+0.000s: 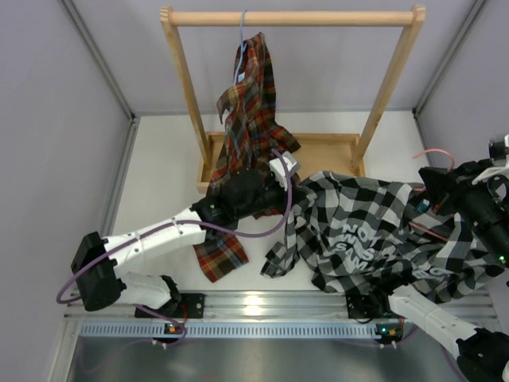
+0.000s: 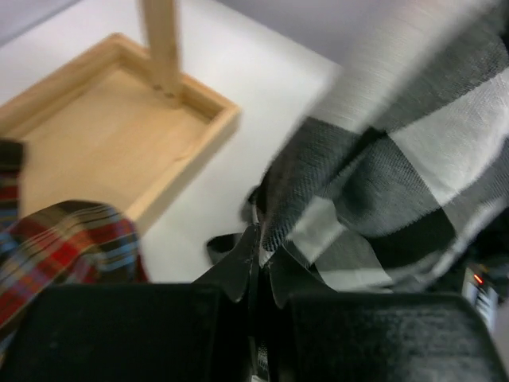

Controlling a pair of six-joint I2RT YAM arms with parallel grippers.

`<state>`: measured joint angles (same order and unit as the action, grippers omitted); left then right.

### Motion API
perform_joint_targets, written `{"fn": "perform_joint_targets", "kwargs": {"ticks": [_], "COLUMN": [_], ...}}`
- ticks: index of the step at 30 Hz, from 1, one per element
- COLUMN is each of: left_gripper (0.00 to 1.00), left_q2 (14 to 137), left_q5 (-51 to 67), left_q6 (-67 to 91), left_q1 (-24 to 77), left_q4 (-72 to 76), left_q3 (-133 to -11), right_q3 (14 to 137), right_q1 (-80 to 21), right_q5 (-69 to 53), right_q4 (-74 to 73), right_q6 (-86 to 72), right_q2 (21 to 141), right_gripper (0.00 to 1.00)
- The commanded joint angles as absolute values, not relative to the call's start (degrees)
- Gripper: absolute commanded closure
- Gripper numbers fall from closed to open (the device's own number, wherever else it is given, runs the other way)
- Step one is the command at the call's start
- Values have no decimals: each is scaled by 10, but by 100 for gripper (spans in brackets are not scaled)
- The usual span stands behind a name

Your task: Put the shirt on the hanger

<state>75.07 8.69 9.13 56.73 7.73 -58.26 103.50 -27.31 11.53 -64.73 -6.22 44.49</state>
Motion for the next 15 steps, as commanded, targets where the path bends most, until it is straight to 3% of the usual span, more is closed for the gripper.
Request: {"fn": "perform_joint_targets", "kwargs": {"ticks": [1,4,7,15], "left_gripper": [100,100,100,100], "left_q2": [757,815,898,984], "left_q5": [-116,-142,-62,72], "left_q6": [93,104,133,149], "left_q1": [563,519,478,474], "left_q4": [60,-40,-123,-153], "left_q3": [-655,-768,-885,-990], "right_q3": [1044,1019,1001,1013], "right_q1": [-287,-297,-317,-403], "right_q5": [141,141,157,252], "right_q4": [-581,-566,-534,-528], "right_q6": [-64,-66,-71,-71], "right_q2": [421,388,350,352], "right_gripper": [100,100,100,100]}}
